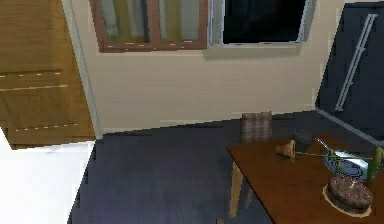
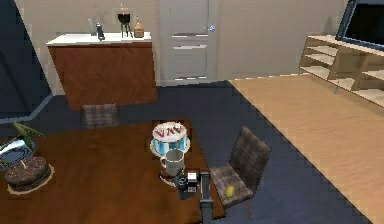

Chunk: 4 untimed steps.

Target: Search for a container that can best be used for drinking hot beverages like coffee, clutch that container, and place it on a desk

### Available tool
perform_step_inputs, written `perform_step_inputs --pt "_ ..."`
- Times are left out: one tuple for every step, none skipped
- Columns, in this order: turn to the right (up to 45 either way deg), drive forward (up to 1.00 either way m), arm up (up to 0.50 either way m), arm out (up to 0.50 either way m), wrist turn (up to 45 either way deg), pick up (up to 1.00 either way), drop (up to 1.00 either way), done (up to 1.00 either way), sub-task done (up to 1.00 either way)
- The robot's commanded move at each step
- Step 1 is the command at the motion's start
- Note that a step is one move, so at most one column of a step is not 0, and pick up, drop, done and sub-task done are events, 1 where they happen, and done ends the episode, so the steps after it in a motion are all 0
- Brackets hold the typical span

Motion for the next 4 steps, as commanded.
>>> perform_step_inputs --pt "0.0 0.0 0.0 0.0 0.0 1.0 0.0 0.0 0.0" --pt "0.0 0.0 0.1 0.0 0.0 0.0 0.0 0.0 0.0" --pt "0.0 0.0 0.36 0.0 0.0 0.0 0.0 0.0 0.0" --pt "0.0 0.0 0.0 0.0 -45.0 0.0 0.0 0.0 0.0"
